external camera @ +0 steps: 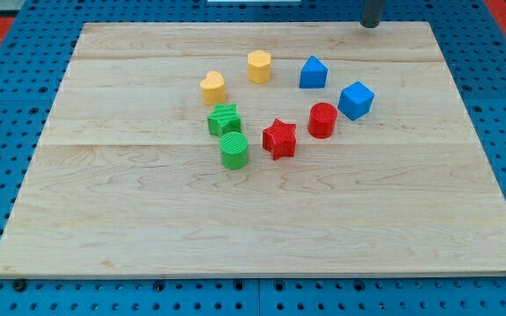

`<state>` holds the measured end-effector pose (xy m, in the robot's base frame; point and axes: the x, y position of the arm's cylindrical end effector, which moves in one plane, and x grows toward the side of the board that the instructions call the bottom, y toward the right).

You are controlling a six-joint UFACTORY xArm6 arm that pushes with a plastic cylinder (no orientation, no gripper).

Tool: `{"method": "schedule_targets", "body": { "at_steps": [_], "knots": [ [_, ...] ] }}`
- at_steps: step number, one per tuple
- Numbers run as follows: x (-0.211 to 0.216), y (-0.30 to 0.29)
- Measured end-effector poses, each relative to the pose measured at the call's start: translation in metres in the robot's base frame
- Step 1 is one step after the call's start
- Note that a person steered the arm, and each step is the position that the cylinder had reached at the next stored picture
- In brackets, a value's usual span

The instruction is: Adjust the triangle vertical to the top of the red star

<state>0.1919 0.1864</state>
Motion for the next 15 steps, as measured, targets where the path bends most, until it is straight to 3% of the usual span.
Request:
{"method": "schedule_targets", "body": {
  "at_steps": [4, 6, 7, 8, 11, 15],
  "knots": [
    [0.000, -0.036],
    [0.049, -0.040],
    [0.103, -0.041],
    [0.126, -0.072],
    [0.159, -0.093],
    [0.151, -0.128]
  ]
}}
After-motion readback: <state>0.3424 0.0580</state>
